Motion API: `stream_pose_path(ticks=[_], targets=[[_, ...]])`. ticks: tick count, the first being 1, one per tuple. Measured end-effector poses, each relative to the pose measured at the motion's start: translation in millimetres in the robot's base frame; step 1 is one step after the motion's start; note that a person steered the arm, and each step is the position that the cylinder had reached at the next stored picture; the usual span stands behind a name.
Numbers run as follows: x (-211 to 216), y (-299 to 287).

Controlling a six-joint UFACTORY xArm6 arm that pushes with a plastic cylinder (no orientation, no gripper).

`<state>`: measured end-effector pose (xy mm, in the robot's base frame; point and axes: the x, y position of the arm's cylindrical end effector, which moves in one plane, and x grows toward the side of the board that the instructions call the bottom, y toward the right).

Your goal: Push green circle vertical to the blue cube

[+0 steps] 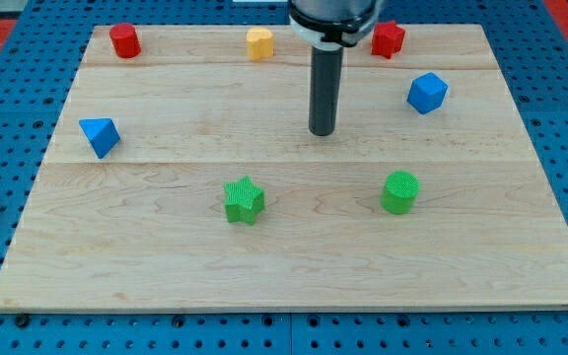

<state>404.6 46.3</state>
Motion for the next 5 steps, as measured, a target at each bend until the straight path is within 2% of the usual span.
stream_pose_path(ticks=[1,2,3,4,5], targets=[[45,-13],[67,24],[85,87],[88,106],[69,77]])
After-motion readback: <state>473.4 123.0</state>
